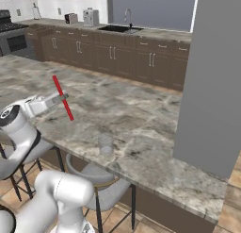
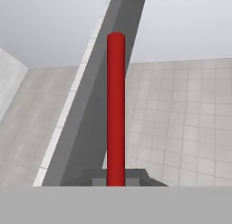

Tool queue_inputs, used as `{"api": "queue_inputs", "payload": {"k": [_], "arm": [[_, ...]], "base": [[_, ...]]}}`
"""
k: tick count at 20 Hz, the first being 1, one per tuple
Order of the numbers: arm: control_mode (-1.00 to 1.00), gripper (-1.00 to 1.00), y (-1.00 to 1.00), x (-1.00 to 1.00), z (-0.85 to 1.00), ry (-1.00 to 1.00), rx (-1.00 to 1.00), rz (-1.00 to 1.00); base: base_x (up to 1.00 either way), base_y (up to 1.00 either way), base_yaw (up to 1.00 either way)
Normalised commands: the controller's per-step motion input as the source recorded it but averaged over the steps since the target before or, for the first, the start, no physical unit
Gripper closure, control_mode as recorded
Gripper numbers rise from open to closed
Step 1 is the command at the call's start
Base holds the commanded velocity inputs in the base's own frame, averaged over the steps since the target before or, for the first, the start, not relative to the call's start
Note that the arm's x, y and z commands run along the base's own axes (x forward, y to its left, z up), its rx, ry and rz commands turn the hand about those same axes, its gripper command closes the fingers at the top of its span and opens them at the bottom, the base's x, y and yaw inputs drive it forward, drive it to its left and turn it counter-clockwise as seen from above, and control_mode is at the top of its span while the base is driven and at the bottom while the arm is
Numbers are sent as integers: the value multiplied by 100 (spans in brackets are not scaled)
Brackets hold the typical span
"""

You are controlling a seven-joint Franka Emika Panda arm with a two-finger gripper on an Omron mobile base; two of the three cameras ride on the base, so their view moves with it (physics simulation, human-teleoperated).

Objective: Take a straw from the drawer in front and place it inside the glass cup on the dining counter.

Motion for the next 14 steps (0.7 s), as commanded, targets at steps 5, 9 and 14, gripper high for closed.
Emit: {"api": "queue_inputs", "payload": {"k": [5, 9, 14], "arm": [[-100, 100, -6, -4, 0, 0, 1, -15], [-100, 100, -26, -1, 0, -2, 1, -9], [-100, 100, -35, 0, -14, -9, 0, -2]], "base": [[0, 0, 0], [0, 0, 0], [0, 0, 0]]}}
